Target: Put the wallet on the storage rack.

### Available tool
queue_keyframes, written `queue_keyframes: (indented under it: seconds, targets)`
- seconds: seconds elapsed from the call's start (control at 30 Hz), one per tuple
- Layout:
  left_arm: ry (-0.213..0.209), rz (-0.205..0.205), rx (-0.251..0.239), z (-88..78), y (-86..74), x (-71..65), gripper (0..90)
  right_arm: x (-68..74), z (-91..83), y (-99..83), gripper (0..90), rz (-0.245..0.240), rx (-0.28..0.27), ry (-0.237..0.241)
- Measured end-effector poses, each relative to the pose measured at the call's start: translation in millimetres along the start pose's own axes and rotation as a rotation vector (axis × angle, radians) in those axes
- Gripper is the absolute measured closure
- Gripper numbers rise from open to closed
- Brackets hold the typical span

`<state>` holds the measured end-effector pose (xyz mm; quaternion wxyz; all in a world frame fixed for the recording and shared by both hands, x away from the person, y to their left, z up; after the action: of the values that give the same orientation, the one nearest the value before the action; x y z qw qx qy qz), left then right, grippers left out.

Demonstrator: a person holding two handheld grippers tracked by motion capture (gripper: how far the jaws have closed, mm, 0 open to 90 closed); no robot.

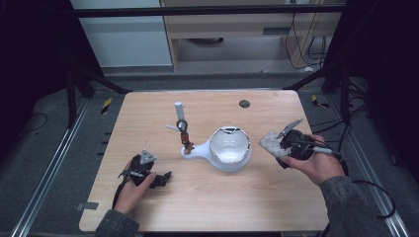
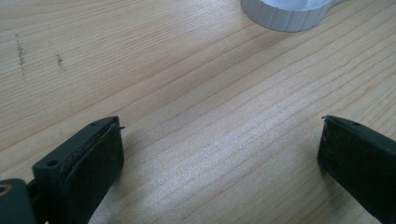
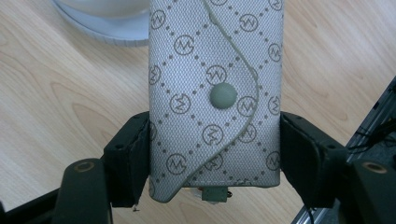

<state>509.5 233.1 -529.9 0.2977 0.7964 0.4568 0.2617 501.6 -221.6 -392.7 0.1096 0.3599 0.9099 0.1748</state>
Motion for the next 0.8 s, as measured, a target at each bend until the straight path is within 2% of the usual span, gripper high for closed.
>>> queue_keyframes:
  seconds: [0.33,0.8]
  targets:
    - [-0.001,0.0,0.0,0.0,0.0,-0.2,0.0,13.4,-8.0,16.8,30.6,-0.07,0.007,-0.005]
    - [-0.001,-0.003,-0.002,0.1,0.0,-0.5,0.0,26.0,-12.0,32.4,30.6,-0.126,0.014,-0.009]
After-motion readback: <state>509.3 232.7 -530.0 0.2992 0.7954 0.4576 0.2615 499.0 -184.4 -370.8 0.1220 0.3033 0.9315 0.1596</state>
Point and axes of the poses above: each handheld gripper's, and its own axes: z roughly forward along the jaws, y roughly out of its top, x roughly to its left, the point moved 3 cm from there along z, roughly forward along the jaws, and after that the axes turned 10 degrees about y, right-handed, at the moved point
